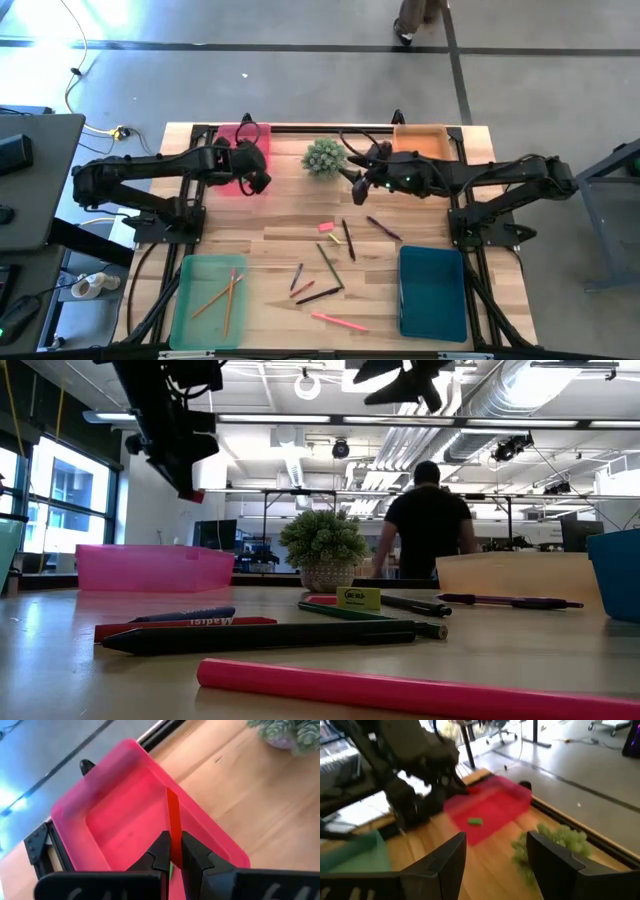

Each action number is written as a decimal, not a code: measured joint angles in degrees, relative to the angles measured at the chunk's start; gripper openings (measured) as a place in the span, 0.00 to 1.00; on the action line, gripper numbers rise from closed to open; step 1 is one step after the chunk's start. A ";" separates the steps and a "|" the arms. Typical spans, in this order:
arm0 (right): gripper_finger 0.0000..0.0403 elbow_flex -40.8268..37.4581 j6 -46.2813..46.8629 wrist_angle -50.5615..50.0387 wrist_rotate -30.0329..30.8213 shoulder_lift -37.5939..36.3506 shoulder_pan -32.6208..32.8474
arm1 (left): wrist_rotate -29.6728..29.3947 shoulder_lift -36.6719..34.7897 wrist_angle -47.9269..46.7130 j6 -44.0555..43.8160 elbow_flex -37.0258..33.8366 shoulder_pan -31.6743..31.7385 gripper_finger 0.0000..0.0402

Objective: Sort crayons/erasers/pens/pencils in bins
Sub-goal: Put the red eraser into the red bin

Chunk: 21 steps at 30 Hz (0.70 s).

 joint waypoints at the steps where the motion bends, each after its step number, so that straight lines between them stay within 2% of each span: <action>1: 0.50 0.00 0.05 -1.95 -0.28 -0.06 0.03 | 0.54 0.00 -0.09 -0.02 0.00 0.43 0.02; 12: 0.50 0.00 10.18 -21.96 -6.72 -0.13 0.04 | 11.41 1.50 -1.61 0.38 0.00 8.39 0.02; 16: 0.50 0.00 12.09 -25.70 -7.20 -0.13 0.07 | 18.32 3.03 -1.61 2.38 0.00 12.67 0.02; 21: 0.50 0.00 12.66 -26.64 -7.69 -0.13 0.09 | 23.09 4.28 -1.59 4.70 0.00 16.02 0.02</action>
